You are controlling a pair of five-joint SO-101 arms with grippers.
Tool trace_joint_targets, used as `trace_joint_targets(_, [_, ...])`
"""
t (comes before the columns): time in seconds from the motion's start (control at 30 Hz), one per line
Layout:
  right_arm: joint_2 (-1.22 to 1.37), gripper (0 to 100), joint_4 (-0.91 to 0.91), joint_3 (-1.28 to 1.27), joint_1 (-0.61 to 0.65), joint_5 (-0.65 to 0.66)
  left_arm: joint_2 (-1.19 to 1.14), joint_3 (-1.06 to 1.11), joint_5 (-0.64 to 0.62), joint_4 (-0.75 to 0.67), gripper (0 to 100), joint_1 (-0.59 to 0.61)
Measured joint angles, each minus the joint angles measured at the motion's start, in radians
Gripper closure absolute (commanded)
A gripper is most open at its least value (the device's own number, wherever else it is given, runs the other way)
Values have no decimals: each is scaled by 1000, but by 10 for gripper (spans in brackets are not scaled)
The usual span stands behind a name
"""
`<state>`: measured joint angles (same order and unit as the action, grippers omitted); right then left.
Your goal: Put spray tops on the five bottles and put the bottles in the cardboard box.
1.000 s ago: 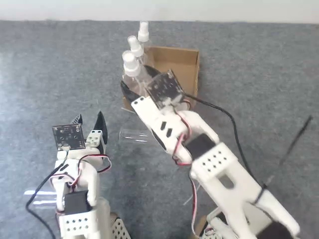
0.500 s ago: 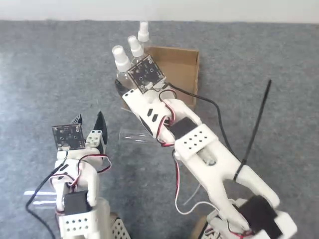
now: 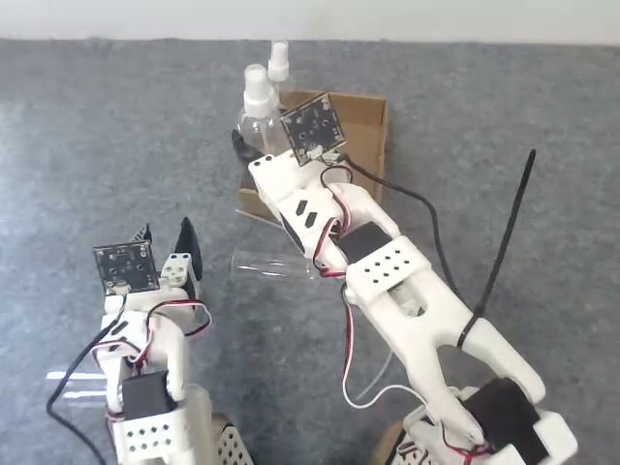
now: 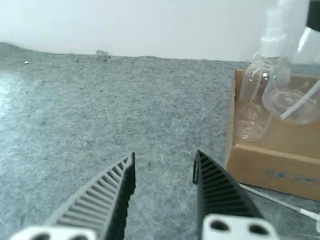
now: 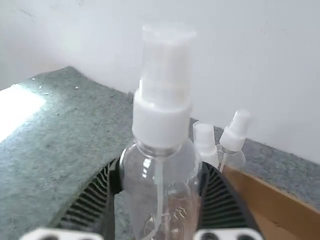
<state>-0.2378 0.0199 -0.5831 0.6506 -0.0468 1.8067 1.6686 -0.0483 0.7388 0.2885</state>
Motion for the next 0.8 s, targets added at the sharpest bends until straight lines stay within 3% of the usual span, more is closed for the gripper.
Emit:
trace_joint_targets(0.2, [28, 950, -11, 0, 0, -40, 0, 0, 0, 0, 819, 6])
trace_joint_targets(0.53, [206, 950, -193, 0, -34, -41, 0, 0, 0, 0, 819, 57])
trace_joint_targets(0.8, [249, 950, -206, 0, -41, -41, 0, 0, 0, 0, 819, 58])
